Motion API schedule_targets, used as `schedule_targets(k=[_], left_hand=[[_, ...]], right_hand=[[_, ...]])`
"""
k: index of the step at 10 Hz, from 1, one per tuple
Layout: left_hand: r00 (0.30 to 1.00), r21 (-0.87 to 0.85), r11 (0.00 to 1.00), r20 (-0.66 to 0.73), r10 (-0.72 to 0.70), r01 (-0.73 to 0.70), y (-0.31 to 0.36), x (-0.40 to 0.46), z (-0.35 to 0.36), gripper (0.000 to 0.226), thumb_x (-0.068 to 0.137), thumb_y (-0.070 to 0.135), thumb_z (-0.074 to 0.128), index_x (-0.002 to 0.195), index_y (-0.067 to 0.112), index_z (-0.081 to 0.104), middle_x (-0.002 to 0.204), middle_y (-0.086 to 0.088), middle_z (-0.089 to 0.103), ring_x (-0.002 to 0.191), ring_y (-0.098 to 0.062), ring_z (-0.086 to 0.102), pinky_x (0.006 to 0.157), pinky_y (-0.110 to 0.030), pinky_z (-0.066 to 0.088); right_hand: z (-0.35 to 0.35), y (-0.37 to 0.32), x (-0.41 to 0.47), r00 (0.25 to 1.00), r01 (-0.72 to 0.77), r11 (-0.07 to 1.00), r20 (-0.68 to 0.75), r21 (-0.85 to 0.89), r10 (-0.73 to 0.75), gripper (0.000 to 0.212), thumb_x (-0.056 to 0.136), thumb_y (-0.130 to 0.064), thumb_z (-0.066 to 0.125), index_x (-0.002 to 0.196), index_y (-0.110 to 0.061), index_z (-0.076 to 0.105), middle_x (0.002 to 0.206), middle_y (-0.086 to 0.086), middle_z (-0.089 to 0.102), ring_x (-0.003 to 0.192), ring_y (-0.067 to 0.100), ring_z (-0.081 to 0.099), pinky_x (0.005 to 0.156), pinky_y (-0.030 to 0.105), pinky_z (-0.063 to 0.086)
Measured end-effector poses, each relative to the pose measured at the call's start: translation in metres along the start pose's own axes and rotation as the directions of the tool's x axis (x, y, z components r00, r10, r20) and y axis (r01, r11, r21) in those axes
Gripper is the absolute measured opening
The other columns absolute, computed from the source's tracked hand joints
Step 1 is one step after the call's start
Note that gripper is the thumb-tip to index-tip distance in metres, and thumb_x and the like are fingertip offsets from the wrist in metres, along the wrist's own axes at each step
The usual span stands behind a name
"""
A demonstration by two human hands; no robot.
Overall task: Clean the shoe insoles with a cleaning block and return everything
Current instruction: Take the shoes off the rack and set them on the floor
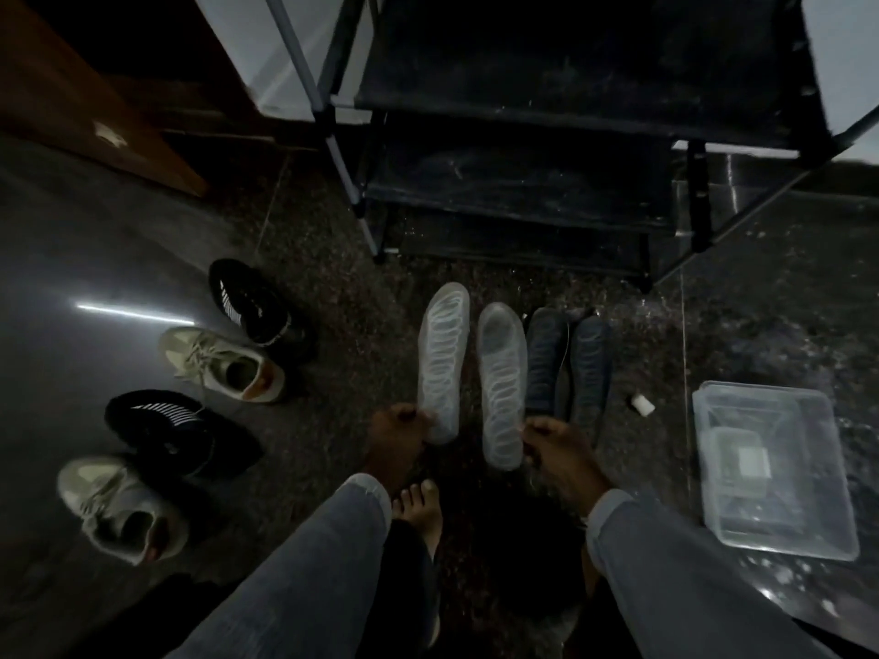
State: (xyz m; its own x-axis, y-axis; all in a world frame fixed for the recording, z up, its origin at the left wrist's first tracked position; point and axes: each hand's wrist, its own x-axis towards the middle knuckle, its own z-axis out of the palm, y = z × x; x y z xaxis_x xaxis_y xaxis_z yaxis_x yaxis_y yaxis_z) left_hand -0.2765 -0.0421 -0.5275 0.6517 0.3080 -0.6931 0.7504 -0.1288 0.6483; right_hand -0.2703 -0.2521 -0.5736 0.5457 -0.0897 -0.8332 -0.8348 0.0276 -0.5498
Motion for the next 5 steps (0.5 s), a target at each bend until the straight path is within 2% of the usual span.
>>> schedule_targets(k=[1,2,3,4,5], left_hand=[[0.997,0.03,1.0,-0.075,0.001,0.002,-0.018,0.025,0.006,0.028,0.082,-0.001,0.071,0.061,0.014,0.059,0.058,0.003,0.06,0.05,-0.001,0.056,0.063,-0.029,0.047],[0.999,0.053,0.997,-0.011,-0.051,0.052,-0.038,0.05,0.013,0.015,0.082,0.01,0.071,0.071,0.011,0.062,0.065,0.006,0.06,0.058,-0.005,0.058,0.067,-0.028,0.052],[0.998,0.066,0.996,-0.003,-0.062,0.062,-0.058,0.073,0.014,0.011,0.079,0.018,0.072,0.071,0.019,0.064,0.066,0.004,0.064,0.068,-0.021,0.059,0.08,-0.049,0.056],[0.995,0.126,0.988,0.039,-0.089,0.084,-0.057,0.078,0.017,0.016,0.088,0.017,0.066,0.075,0.022,0.059,0.076,-0.002,0.062,0.082,-0.026,0.06,0.087,-0.049,0.054],[0.993,0.085,0.991,0.033,-0.111,0.107,-0.048,0.085,0.022,0.021,0.088,0.015,0.067,0.072,0.024,0.056,0.072,0.003,0.058,0.075,-0.021,0.058,0.083,-0.04,0.053]], right_hand=[[0.001,0.017,0.024,0.999,-0.033,0.999,-0.011,0.019,0.033,0.008,0.093,-0.003,0.059,0.087,-0.008,0.062,0.06,0.003,0.06,0.038,0.004,0.054,0.035,0.017,0.04],[0.003,0.025,0.048,0.998,-0.048,0.999,-0.036,0.008,0.048,0.005,0.093,-0.005,0.061,0.088,-0.008,0.062,0.058,0.001,0.06,0.035,0.001,0.052,0.035,0.016,0.039],[0.003,0.028,0.073,0.996,-0.047,0.999,-0.079,-0.003,0.047,0.01,0.092,-0.005,0.061,0.083,-0.009,0.063,0.055,0.003,0.06,0.034,0.005,0.052,0.034,0.017,0.039],[0.005,0.026,0.092,0.997,-0.023,1.0,-0.078,-0.016,0.021,0.014,0.093,-0.005,0.061,0.08,-0.01,0.061,0.059,0.005,0.055,0.037,0.01,0.052,0.034,0.019,0.039],[0.005,0.026,0.107,0.995,0.008,1.0,-0.104,-0.021,-0.01,0.012,0.091,-0.003,0.062,0.082,-0.01,0.064,0.061,0.005,0.058,0.044,0.013,0.053,0.037,0.019,0.041]])
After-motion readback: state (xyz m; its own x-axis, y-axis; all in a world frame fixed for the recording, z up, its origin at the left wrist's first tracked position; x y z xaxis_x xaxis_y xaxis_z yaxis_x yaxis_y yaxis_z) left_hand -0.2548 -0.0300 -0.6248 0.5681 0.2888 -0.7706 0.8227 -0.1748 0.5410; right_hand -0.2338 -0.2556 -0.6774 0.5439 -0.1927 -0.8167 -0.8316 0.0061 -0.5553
